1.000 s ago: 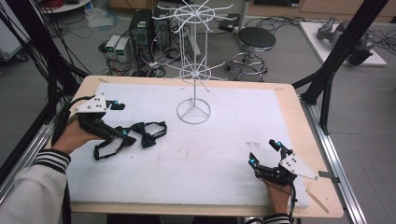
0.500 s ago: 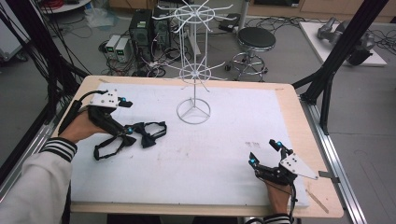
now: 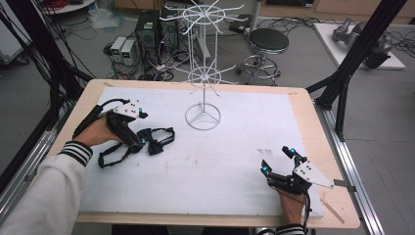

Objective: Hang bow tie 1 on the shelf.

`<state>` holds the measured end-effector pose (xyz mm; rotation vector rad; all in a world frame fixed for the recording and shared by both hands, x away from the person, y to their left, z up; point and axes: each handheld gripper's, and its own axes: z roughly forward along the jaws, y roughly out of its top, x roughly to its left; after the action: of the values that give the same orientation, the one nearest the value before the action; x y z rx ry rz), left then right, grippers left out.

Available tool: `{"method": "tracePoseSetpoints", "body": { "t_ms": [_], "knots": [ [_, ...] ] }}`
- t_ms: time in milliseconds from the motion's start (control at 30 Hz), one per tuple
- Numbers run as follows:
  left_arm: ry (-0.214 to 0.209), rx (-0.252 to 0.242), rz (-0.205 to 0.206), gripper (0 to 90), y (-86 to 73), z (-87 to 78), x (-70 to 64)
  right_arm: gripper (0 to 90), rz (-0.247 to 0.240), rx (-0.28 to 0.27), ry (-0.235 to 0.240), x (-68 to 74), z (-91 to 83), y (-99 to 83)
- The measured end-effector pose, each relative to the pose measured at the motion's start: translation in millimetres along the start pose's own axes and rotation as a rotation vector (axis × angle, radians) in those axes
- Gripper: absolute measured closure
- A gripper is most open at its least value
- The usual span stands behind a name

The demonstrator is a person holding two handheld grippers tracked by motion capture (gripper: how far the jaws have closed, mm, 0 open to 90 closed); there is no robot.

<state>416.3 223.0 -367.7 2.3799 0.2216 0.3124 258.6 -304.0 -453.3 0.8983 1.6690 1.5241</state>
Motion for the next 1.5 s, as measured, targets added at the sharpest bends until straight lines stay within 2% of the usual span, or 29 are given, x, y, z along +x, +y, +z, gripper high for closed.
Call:
{"method": "tracePoseSetpoints", "body": {
  "t_ms": [167, 200, 300, 433, 467, 633, 700, 767, 833, 967, 1033, 1167, 1267, 1500],
  "knots": [
    [-0.022, 0.016, -0.002, 11.1, -2.0, 6.3, 2.1, 10.9, 0.001, 0.001, 0.000, 0.1, 0.0, 0.0],
    [-0.025, 0.032, 0.013, 12.2, -2.8, 8.5, 2.9, 10.9, 0.000, 0.000, 0.000, 0.0, 0.0, 0.0],
    [-0.030, 0.057, 0.025, 13.8, -4.1, 11.9, 4.7, 10.9, 0.000, 0.000, 0.000, 0.0, 0.0, 0.0],
    [-0.038, 0.065, 0.017, 17.4, -6.4, 16.6, 5.3, 10.9, 0.000, 0.000, 0.000, 0.1, -0.1, 0.0],
    [-0.036, 0.089, 0.036, 17.9, -6.7, 17.1, 7.5, 10.9, 0.000, 0.000, 0.000, 0.1, -0.1, 0.0],
    [-0.037, 0.122, 0.044, 23.2, -8.5, 22.2, 11.5, 10.9, 0.003, -0.001, 0.001, 0.0, -0.1, 0.0],
    [-0.039, 0.162, 0.066, 24.0, -9.3, 25.5, 12.6, 10.9, -0.005, -0.006, -0.001, -0.7, 0.2, 0.0],
    [-0.036, 0.170, 0.066, 24.5, -9.9, 27.3, 12.3, 10.9, -0.004, -0.006, 0.000, -0.7, 0.2, 0.0],
    [-0.043, 0.200, 0.078, 25.6, -10.0, 30.1, 12.7, 10.9, -0.004, -0.007, 0.000, -0.7, 0.2, 0.0],
    [-0.051, 0.222, 0.092, 27.6, -10.2, 34.1, 11.7, 10.9, -0.004, -0.007, 0.000, -0.7, 0.2, 0.0],
    [-0.063, 0.259, 0.120, 28.4, -9.6, 35.5, 12.4, 10.9, 0.002, -0.004, 0.001, -0.4, 0.1, 0.0],
    [-0.067, 0.295, 0.138, 32.7, -9.7, 38.8, 13.5, 10.9, -0.004, -0.008, 0.000, -0.8, 0.1, -0.1],
    [-0.067, 0.300, 0.137, 35.8, -11.1, 40.3, 13.8, 10.9, 0.001, -0.006, -0.001, -0.6, -0.2, -0.1],
    [-0.075, 0.346, 0.137, 41.2, -12.5, 43.7, 15.2, 10.9, -0.003, -0.006, -0.001, -0.7, 0.0, 0.0]
  ]
}}
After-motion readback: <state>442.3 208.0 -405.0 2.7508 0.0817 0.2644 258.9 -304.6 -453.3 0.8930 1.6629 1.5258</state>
